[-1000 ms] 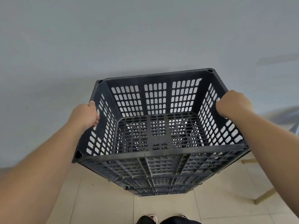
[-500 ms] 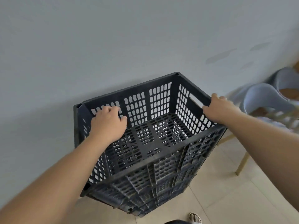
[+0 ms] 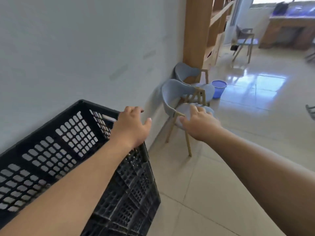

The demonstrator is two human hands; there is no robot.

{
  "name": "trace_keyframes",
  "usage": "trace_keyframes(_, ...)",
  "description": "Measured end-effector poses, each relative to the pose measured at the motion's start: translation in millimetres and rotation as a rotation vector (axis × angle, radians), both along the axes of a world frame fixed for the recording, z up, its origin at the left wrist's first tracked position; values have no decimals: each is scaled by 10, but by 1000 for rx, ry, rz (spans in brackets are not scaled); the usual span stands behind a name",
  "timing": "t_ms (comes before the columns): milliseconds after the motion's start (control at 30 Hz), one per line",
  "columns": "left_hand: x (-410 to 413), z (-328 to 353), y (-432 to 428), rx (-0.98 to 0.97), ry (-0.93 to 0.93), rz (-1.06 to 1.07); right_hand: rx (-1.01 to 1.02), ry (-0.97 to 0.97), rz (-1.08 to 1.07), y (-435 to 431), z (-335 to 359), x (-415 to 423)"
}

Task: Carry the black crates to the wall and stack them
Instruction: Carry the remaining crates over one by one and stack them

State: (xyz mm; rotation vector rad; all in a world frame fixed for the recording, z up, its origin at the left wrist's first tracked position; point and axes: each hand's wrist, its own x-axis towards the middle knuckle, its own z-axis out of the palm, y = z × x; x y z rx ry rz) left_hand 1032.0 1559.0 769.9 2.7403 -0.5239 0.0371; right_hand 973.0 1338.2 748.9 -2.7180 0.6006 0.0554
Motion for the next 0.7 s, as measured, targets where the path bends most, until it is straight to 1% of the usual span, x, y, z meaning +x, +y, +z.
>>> trace_keyframes(200, -510, -179, -1695, 69, 54, -219, -17, 38, -260, -1418, -96, -1086)
trace_keyframes(400, -1369, -429, -3445, 174, 55, -508, -35, 134, -535, -2710, -264, -2505)
trace_keyframes(567, -2205, -544, -4664, 228, 32, -758, 11, 170, -792, -3506, -358, -3577)
trace_keyframes(700, -2744, -629, -5540, 279, 25, -945, 53, 190, -984, -3992, -454, -4272)
